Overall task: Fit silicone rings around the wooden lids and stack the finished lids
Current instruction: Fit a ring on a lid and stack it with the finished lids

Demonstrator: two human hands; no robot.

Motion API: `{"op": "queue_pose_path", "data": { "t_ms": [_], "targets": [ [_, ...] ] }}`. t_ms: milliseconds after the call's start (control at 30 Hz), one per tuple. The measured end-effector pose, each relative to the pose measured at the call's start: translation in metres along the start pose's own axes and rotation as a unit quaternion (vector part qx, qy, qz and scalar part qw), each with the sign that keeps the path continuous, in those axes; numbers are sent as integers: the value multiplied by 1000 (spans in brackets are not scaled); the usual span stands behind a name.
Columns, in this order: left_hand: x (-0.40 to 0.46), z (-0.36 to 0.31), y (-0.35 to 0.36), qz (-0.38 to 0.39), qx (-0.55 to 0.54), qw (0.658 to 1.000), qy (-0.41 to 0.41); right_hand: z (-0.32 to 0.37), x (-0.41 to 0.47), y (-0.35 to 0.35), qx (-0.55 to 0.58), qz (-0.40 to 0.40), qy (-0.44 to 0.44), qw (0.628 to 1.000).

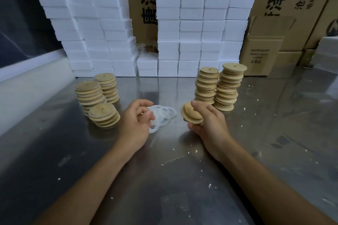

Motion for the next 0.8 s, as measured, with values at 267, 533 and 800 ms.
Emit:
{"op": "queue_pose_path", "data": {
  "t_ms": [267, 533, 800],
  "targets": [
    [-2, -5, 21, 98, -177, 979, -13, 9, -12, 39, -201, 79, -53, 975],
    [-6, 5, 11, -9, -56, 998, -25, 14, -17, 51, -274, 98, -115, 950],
    [-6, 16, 21, -13, -48, 997, -60, 18, -18, 50, -310, 73, -133, 939]
  ]
}}
Point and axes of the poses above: each hand's wrist, its own x-axis towards the middle knuckle, its own y-axis out of the palm, z = x × y, the point moved 9 cm from there along x, towards the middle knuckle, and after that the axes turned 15 degrees about z, right-handed, at the moved point
